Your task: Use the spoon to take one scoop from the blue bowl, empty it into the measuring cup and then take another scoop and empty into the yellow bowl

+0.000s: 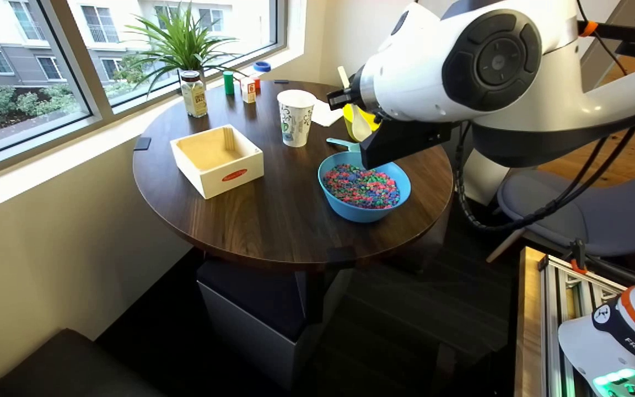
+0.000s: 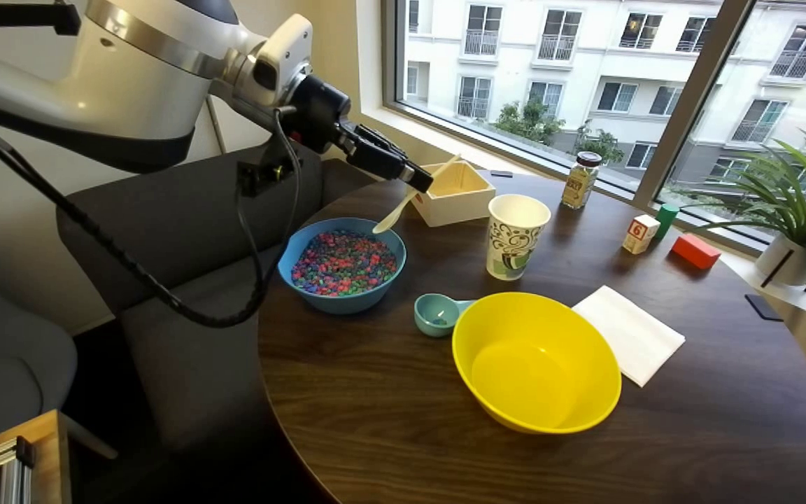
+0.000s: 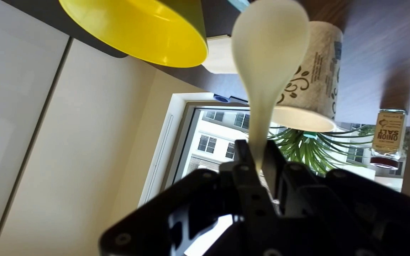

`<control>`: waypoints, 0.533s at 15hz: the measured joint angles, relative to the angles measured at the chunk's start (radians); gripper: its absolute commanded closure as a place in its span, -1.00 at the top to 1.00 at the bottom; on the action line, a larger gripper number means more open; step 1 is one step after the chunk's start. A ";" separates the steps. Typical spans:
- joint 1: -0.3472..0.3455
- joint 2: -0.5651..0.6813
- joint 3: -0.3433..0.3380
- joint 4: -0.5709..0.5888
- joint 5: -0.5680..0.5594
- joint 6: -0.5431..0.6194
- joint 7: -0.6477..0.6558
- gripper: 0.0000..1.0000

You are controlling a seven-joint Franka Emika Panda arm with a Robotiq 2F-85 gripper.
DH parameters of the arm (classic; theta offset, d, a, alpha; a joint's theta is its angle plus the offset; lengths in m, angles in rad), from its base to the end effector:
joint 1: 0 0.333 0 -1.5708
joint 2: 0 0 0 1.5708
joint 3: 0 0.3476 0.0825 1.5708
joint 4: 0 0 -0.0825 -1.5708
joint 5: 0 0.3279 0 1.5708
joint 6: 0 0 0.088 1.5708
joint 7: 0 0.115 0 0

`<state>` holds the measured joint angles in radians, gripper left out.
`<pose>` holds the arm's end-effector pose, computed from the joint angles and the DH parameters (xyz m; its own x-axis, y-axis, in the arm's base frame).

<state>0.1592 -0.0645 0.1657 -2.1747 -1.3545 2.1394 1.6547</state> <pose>0.4841 0.1138 0.5086 0.4917 -0.0970 0.8653 -0.6181 -0.7389 0.2683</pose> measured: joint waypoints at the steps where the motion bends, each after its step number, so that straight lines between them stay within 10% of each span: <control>1: 0.000 0.000 0.000 0.000 0.000 0.000 0.000 -0.93; 8: 0.011 0.016 0.017 -0.010 -0.007 0.000 0.009 -0.93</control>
<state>0.1704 -0.0484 0.1824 -2.1850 -1.3620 2.1393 1.6636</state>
